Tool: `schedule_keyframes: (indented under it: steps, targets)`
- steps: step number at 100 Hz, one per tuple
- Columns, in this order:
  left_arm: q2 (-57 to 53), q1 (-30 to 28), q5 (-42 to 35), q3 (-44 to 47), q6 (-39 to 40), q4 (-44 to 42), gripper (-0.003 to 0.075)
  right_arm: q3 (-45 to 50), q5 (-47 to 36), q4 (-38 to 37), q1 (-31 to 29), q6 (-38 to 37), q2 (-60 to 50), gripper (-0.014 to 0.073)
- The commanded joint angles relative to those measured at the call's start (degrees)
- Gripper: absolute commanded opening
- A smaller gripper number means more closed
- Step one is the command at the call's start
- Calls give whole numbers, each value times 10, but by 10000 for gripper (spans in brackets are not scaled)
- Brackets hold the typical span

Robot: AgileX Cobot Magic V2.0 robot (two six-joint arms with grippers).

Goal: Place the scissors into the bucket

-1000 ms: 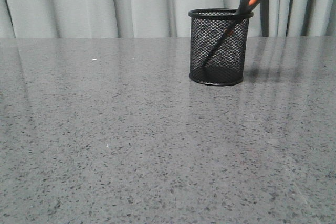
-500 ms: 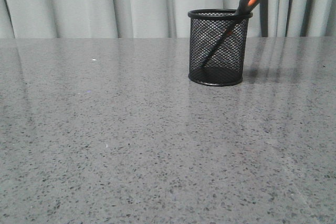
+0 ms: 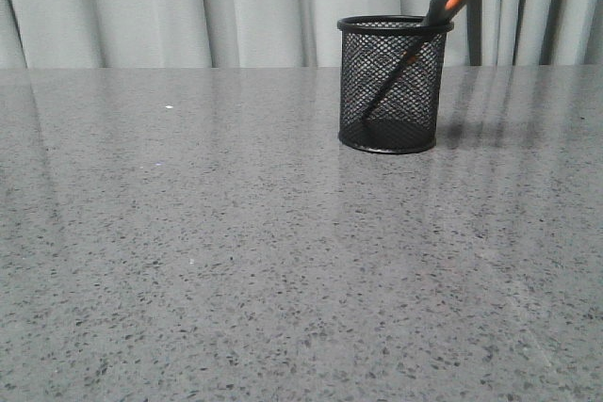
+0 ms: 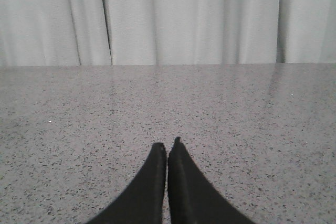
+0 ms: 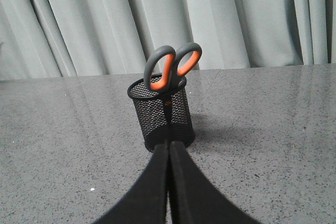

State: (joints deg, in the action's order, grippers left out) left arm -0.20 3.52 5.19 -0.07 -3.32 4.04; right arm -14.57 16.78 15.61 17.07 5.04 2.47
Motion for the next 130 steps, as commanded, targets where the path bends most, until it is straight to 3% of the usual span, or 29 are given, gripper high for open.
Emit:
schedule_keyframes:
  steps: [1,44,54,64,93,130]
  targets:
    - [-15,-3,-44,16,1,2,-21,-12,-48,4,0,1,5,-54]
    - [-15,-3,-44,16,1,2,-21,-12,-49,3,0,1,5,-54]
    - [-15,-3,-44,16,1,2,-21,1,-53,-52,-1,1,5,-54]
    - [-15,-3,-44,16,1,2,-21,37,-88,-91,-20,1,5,-54]
    - [-15,-3,-43,16,1,2,-21,164,-183,-92,-91,1,-43,-54]
    - [-13,-3,-43,16,1,2,-21,162,-45,-98,-107,1,-43,-54]
